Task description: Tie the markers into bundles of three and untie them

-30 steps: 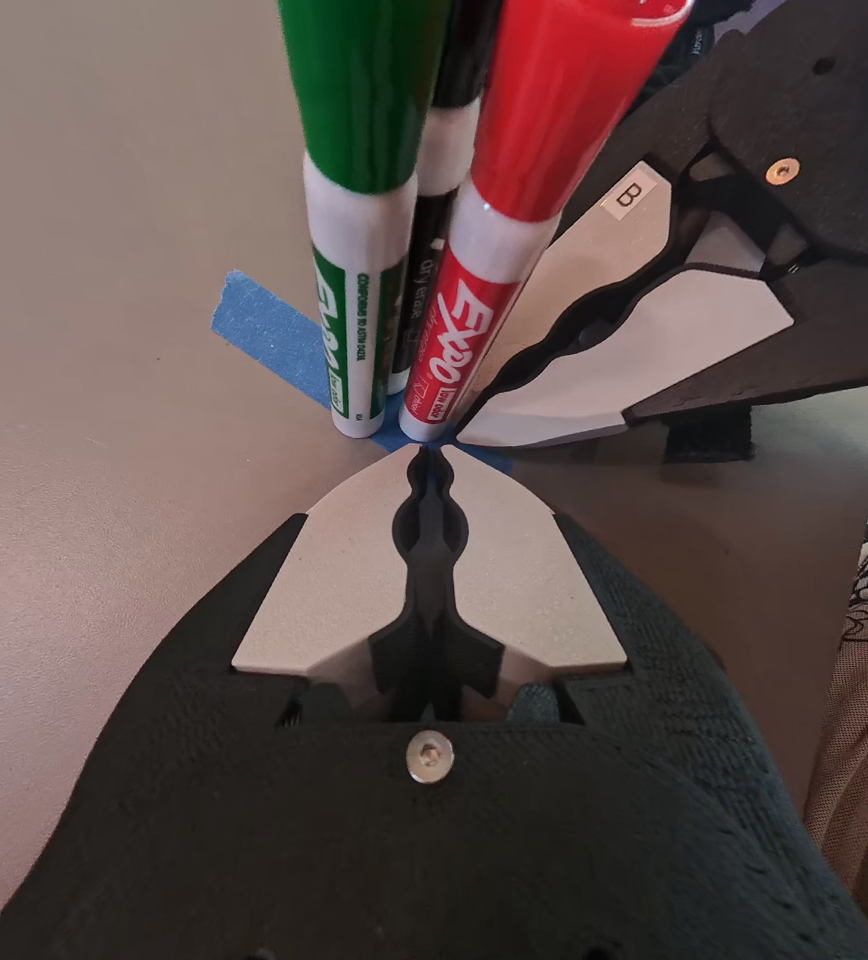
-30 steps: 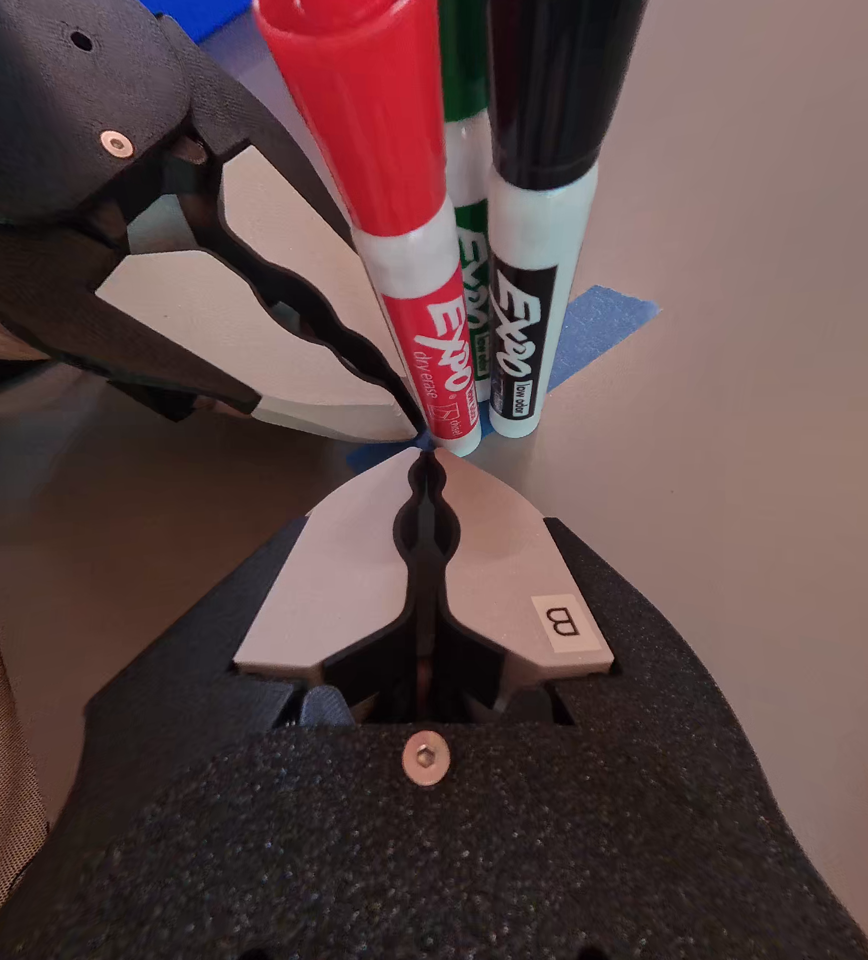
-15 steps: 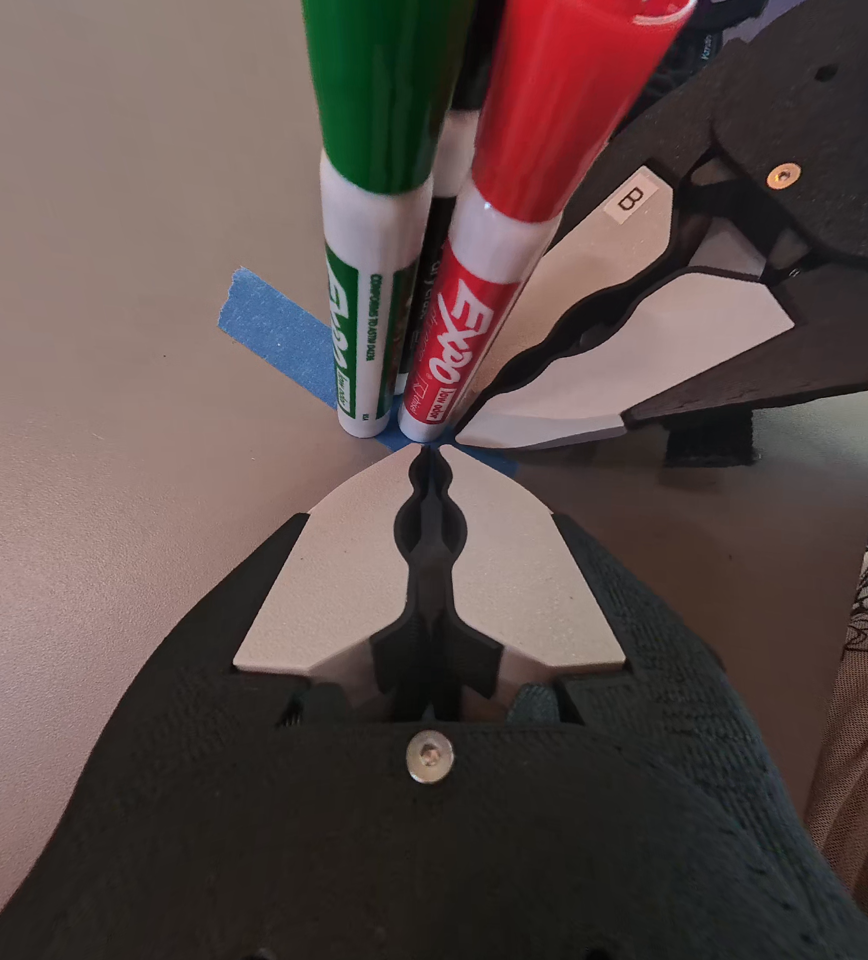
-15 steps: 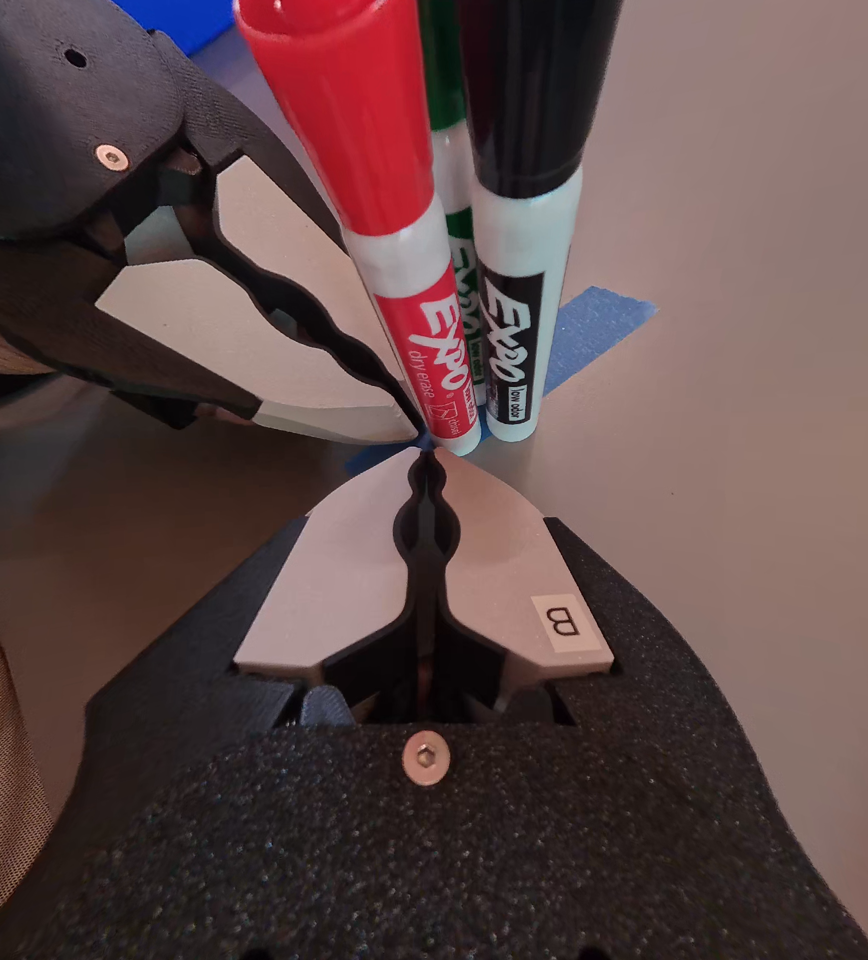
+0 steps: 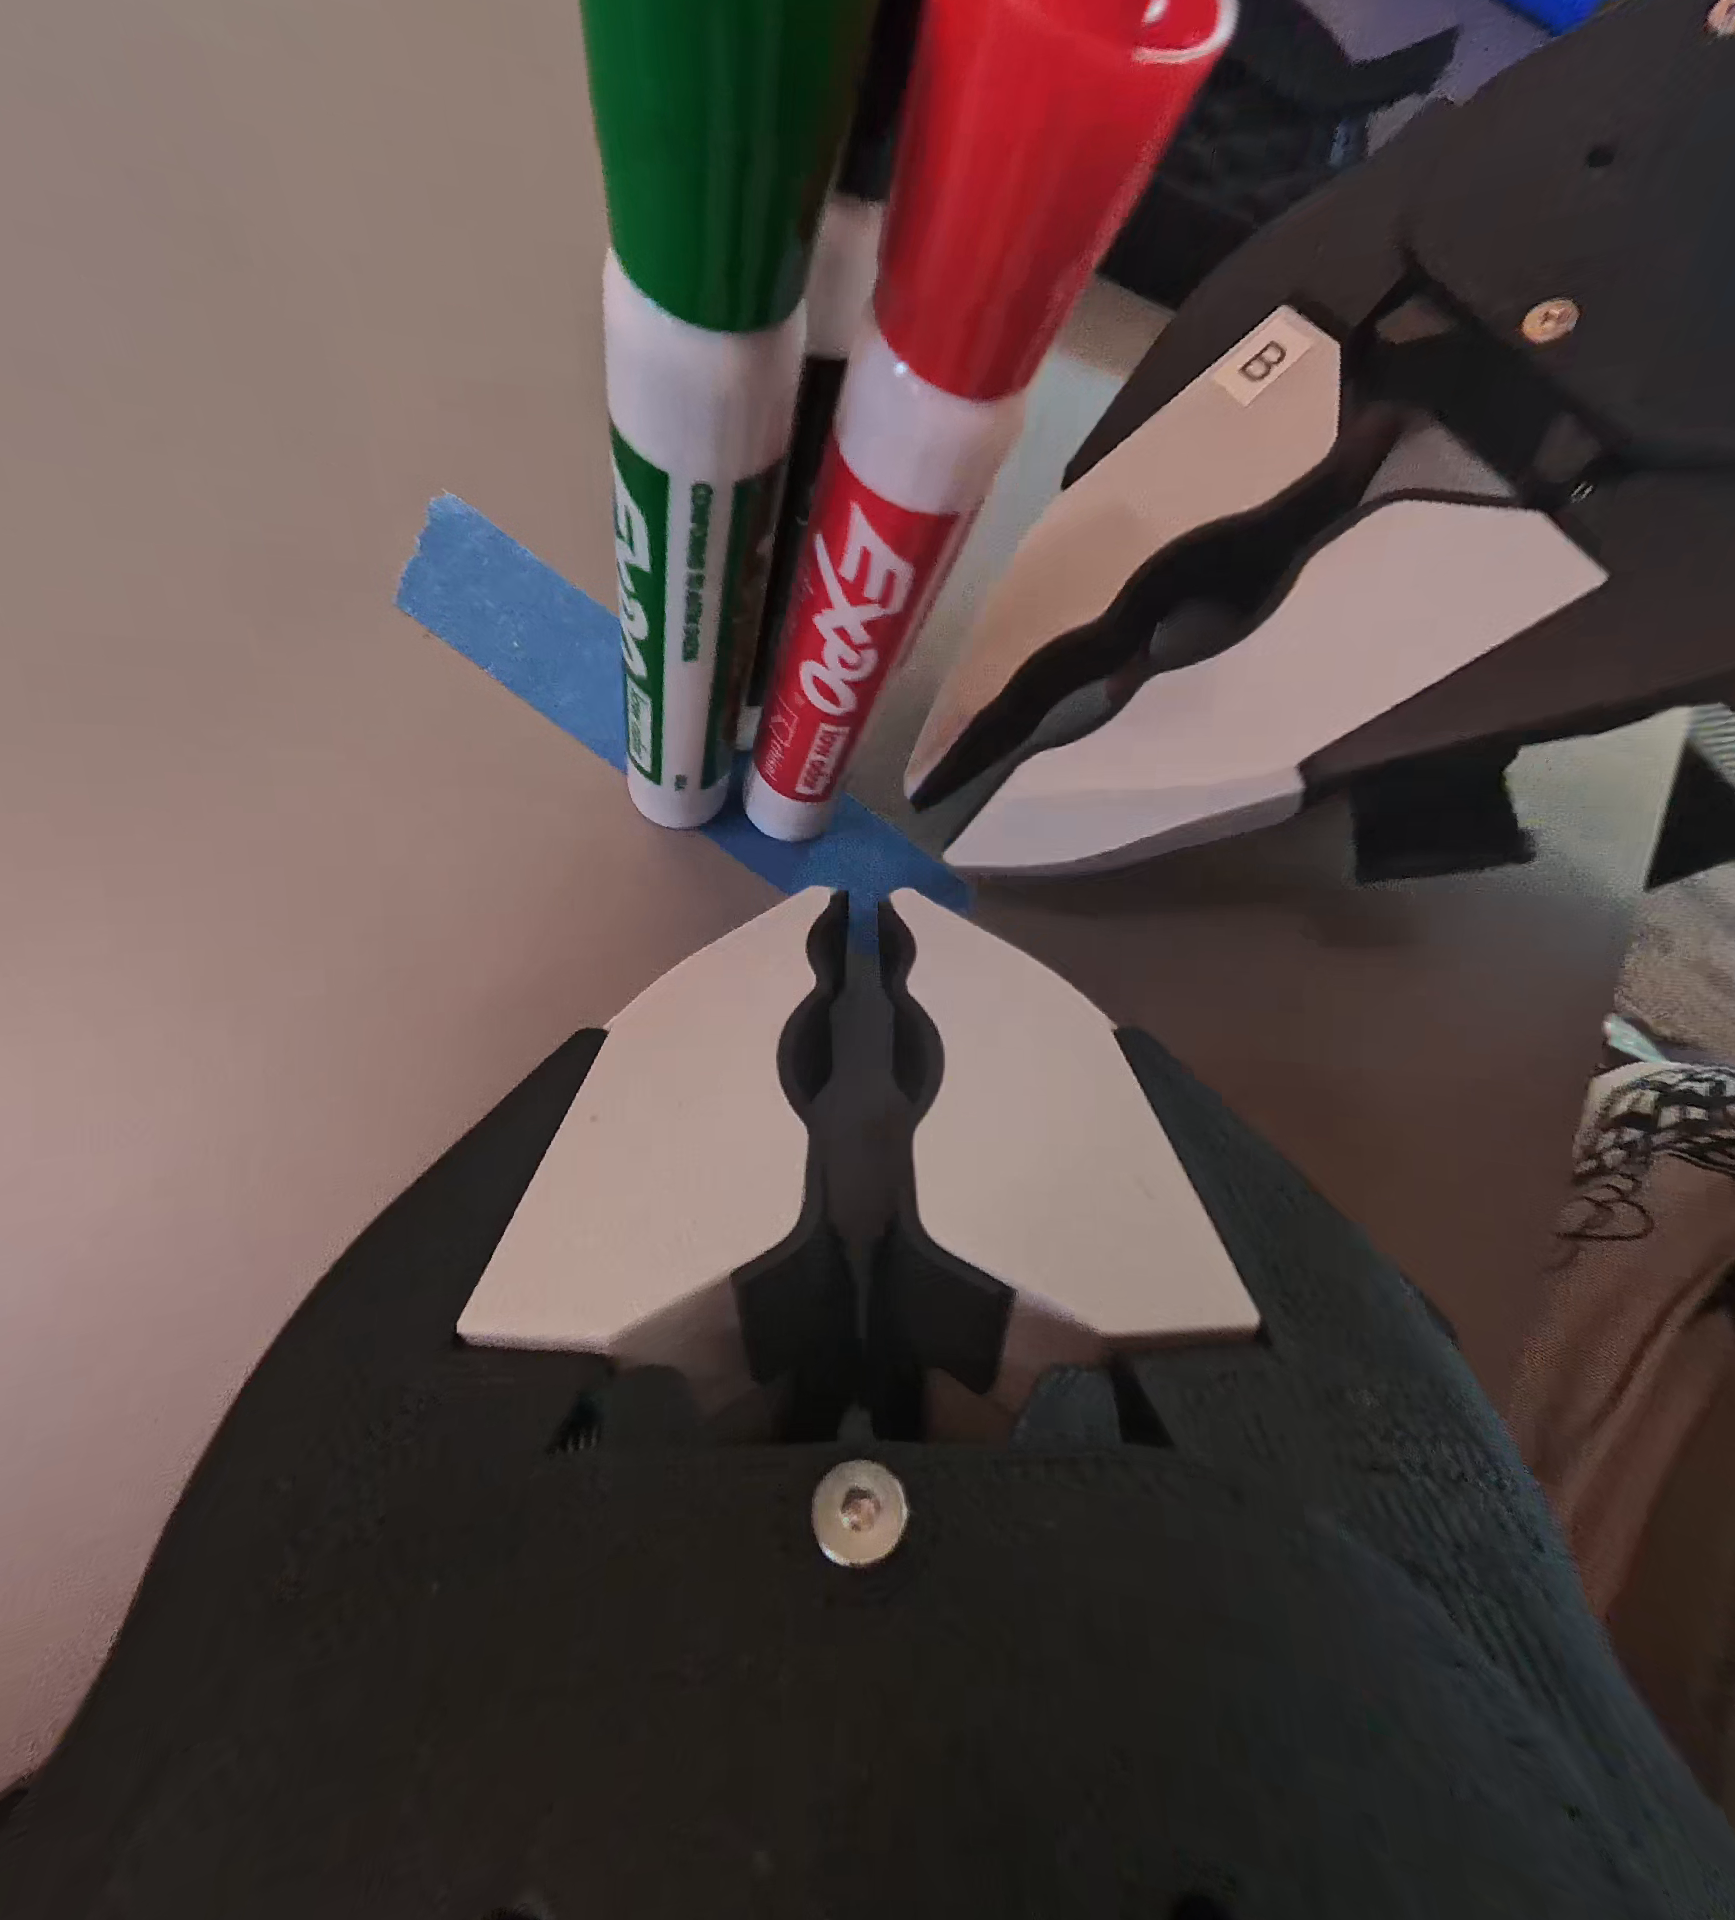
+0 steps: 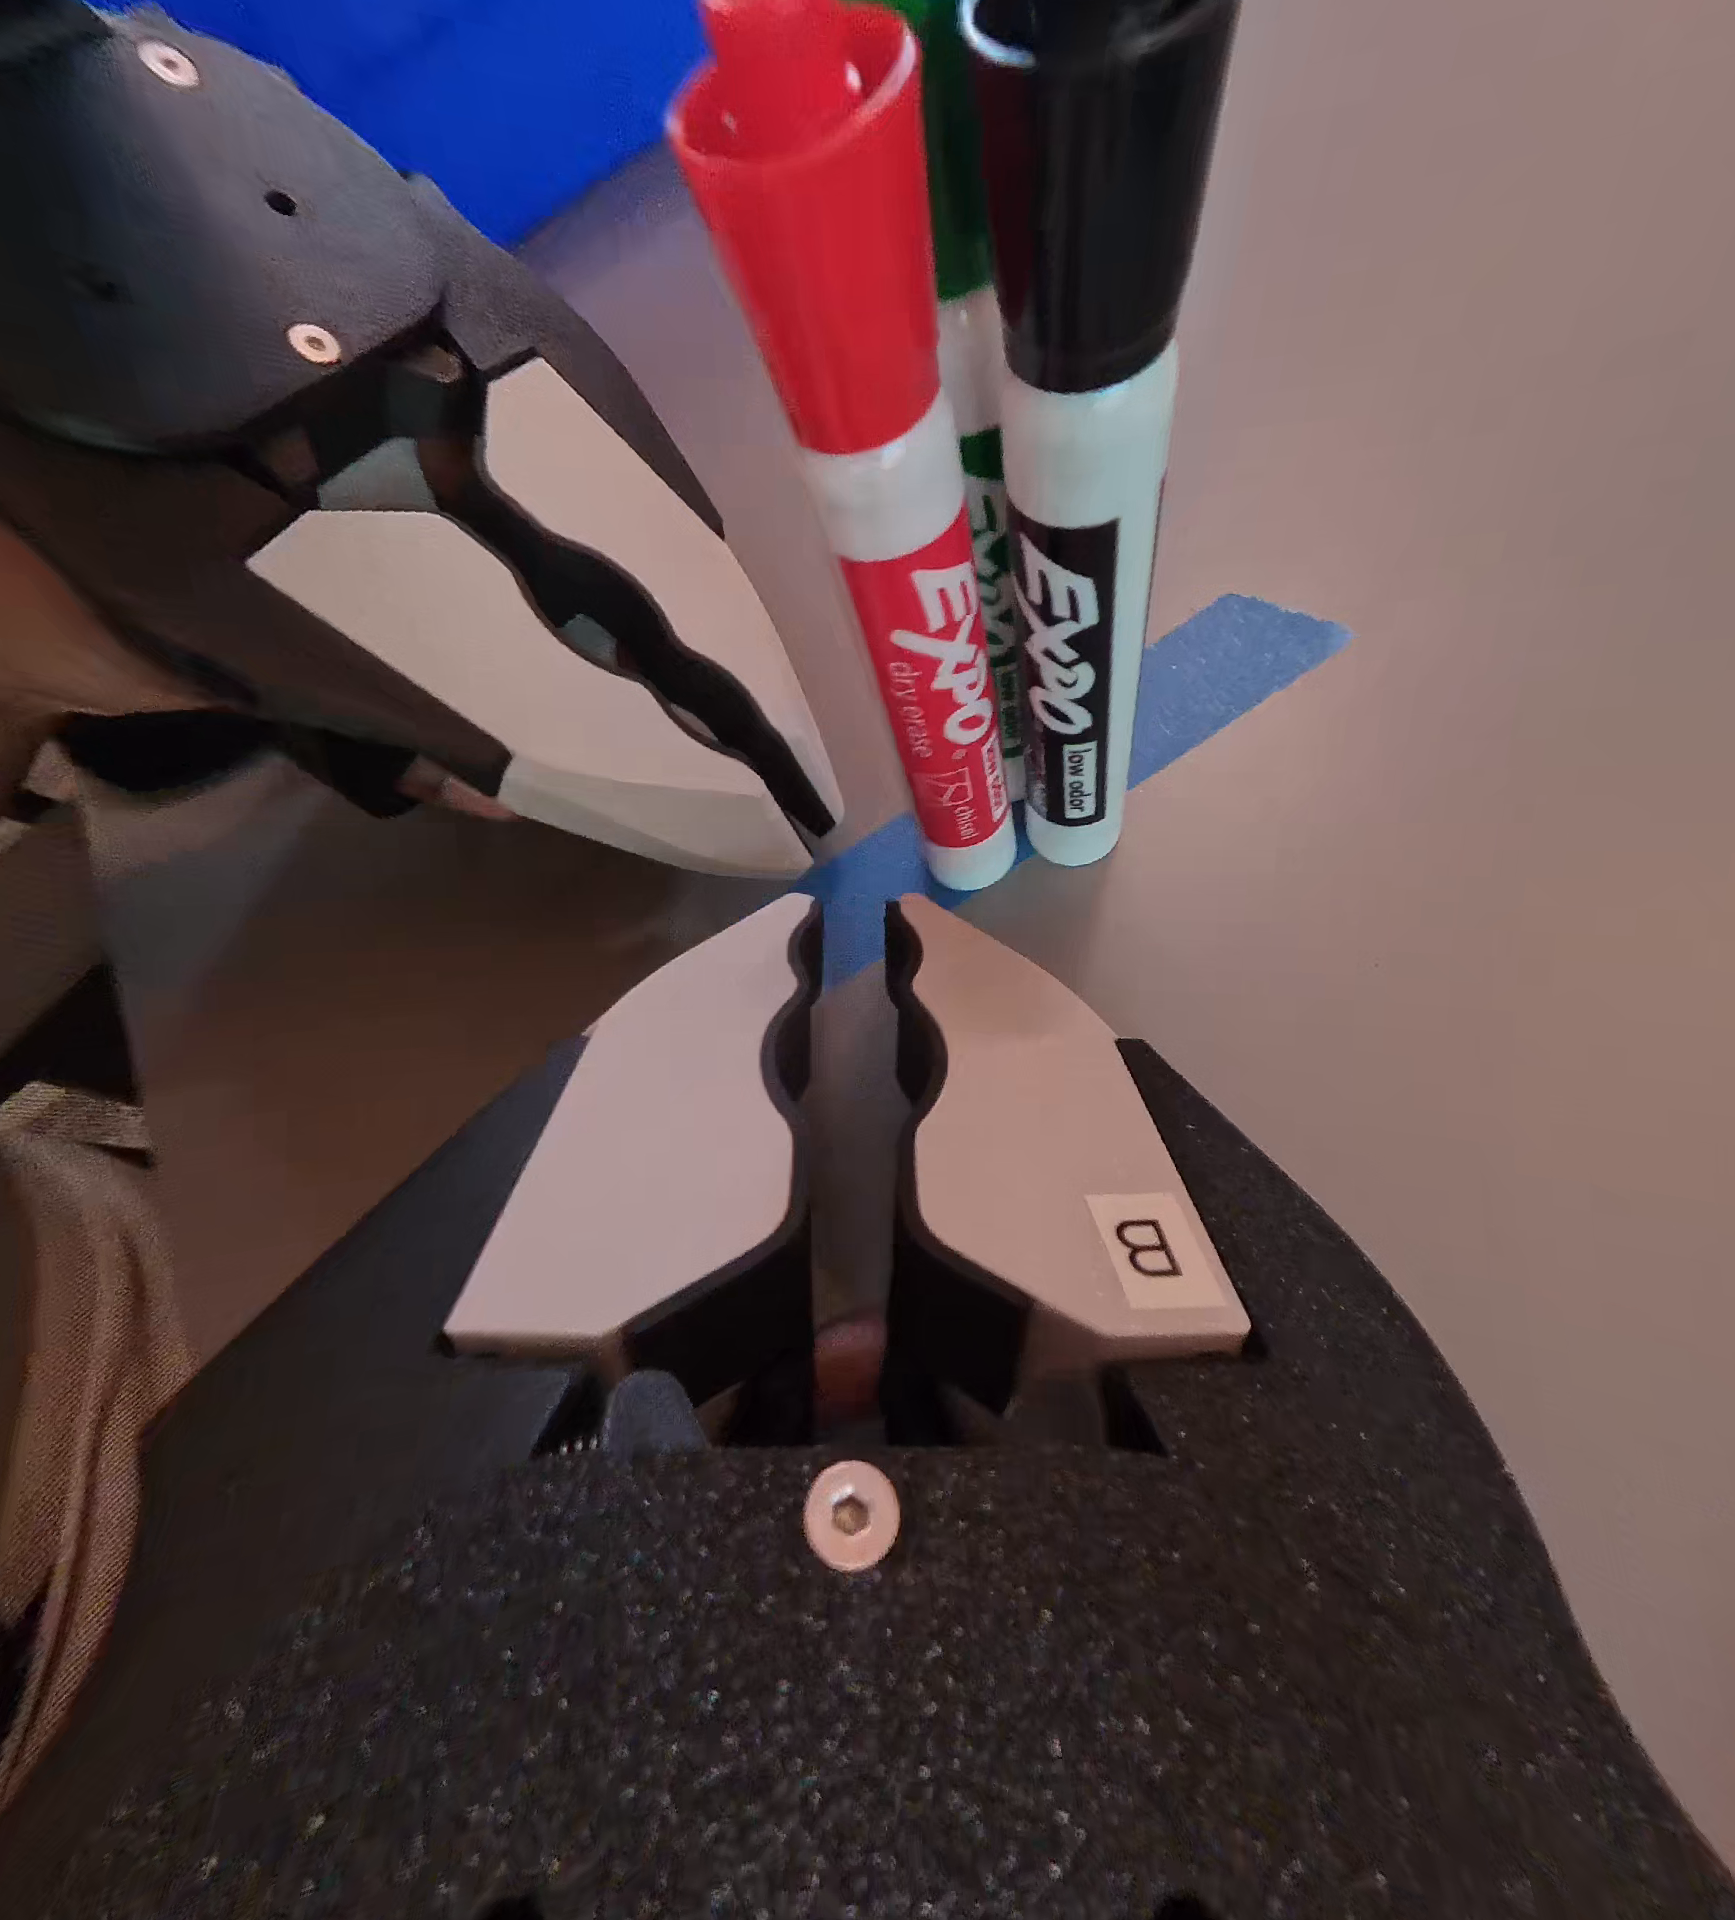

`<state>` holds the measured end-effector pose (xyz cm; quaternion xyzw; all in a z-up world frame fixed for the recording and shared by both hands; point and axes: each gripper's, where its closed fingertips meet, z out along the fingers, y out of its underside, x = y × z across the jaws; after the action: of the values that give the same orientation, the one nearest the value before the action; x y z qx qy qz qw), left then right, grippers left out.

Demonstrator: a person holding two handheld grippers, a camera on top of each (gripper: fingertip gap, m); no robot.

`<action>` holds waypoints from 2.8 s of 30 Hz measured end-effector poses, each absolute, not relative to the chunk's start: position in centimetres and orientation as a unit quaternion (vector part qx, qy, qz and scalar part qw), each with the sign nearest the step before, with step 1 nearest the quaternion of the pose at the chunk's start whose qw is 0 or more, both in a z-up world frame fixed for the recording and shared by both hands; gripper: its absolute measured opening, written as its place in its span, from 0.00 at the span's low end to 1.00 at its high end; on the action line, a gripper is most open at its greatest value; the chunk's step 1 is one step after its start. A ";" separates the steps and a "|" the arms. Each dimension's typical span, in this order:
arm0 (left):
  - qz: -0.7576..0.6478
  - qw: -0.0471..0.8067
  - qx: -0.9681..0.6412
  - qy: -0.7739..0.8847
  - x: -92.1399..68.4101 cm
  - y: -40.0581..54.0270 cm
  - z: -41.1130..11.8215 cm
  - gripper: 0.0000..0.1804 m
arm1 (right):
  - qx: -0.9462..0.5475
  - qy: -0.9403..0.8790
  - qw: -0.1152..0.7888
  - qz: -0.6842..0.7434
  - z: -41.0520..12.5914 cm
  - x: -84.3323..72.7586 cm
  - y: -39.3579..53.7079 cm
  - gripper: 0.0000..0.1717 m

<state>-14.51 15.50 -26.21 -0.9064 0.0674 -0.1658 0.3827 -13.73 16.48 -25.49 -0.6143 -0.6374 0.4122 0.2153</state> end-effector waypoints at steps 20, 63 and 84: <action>0.101 0.632 -0.750 -0.167 -16.6 19.0 -16.7 0.81 | -0.441 -0.492 0.496 0.564 -11.2 -6.9 22.8 0.69; 0.188 0.645 -0.717 -0.188 -18.9 24.4 -18.2 0.51 | -0.396 -0.396 0.519 0.646 -8.1 -7.4 27.5 0.64; 0.173 0.657 -0.706 -0.201 -19.0 24.4 -17.9 0.44 | -0.405 -0.391 0.522 0.641 -8.1 -7.5 28.6 0.63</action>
<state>-18.98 24.37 -17.92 -0.7060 -0.2007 0.1731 0.6568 -7.55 28.65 -8.13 -0.4054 -0.3909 0.6406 0.5219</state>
